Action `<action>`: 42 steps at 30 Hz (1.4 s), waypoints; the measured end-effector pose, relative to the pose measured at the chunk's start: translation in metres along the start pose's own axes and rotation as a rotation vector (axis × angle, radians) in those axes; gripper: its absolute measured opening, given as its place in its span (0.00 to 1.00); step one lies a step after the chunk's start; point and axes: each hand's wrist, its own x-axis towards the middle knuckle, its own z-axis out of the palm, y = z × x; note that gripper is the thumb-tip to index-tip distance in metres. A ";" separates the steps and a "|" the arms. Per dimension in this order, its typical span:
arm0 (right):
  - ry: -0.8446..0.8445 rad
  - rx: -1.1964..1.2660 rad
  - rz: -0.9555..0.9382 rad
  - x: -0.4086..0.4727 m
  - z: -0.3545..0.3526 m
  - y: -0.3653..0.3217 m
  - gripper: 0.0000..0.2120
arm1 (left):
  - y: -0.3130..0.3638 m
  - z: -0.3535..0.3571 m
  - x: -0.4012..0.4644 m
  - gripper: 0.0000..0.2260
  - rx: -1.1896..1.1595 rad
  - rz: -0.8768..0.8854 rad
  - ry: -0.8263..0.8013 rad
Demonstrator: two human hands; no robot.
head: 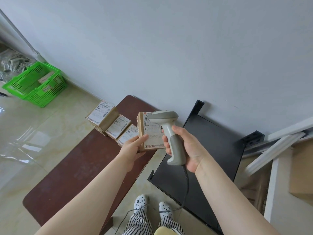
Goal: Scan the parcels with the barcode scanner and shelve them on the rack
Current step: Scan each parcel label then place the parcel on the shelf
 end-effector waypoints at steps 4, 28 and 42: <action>0.047 0.016 0.031 -0.001 0.001 0.004 0.16 | -0.001 0.003 -0.001 0.11 0.003 0.000 0.011; 0.978 -0.150 -0.095 0.043 -0.120 0.062 0.18 | -0.015 0.010 0.000 0.13 -0.044 -0.013 -0.002; 0.966 -0.260 -0.043 0.054 -0.140 0.085 0.23 | -0.018 0.034 -0.025 0.07 -0.059 0.006 -0.060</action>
